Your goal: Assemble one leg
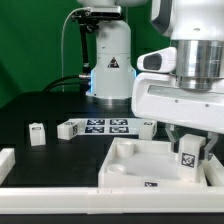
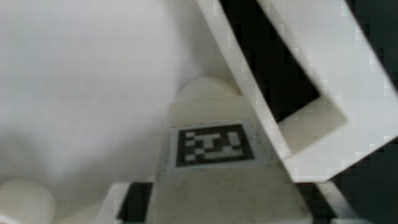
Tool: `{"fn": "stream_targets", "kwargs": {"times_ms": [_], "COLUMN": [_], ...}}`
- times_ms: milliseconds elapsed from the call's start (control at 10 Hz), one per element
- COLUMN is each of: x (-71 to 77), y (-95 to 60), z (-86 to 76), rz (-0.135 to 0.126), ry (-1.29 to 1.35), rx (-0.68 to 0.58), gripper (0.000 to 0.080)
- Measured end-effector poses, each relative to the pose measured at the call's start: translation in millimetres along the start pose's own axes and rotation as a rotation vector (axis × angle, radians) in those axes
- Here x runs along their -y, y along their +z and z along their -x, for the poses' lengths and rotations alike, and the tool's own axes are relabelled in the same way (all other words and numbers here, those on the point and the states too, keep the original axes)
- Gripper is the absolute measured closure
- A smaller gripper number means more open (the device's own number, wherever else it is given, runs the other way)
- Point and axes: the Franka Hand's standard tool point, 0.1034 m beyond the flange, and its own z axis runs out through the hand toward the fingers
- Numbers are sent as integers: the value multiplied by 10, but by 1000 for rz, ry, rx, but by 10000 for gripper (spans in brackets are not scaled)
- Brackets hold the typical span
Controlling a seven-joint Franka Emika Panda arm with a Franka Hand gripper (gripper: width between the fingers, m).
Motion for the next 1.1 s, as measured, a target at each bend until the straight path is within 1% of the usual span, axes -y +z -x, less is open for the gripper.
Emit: {"fn": "stream_targets", "kwargs": {"times_ms": [100, 200, 300, 400, 500, 600, 700, 1100], "x": [-59, -110, -134, -126, -124, -124, -124, -124], "y": [-1, 0, 0, 3, 3, 3, 4, 4], "z": [-27, -54, -70, -64, -61, -61, -61, -61], "rz": [25, 40, 45, 43, 42, 42, 42, 42], "ry": [73, 122, 132, 130, 132, 132, 132, 132], "rx": [-8, -14, -17, -16, -15, -15, -14, -14], "gripper": [491, 491, 483, 483, 262, 262, 171, 151]}}
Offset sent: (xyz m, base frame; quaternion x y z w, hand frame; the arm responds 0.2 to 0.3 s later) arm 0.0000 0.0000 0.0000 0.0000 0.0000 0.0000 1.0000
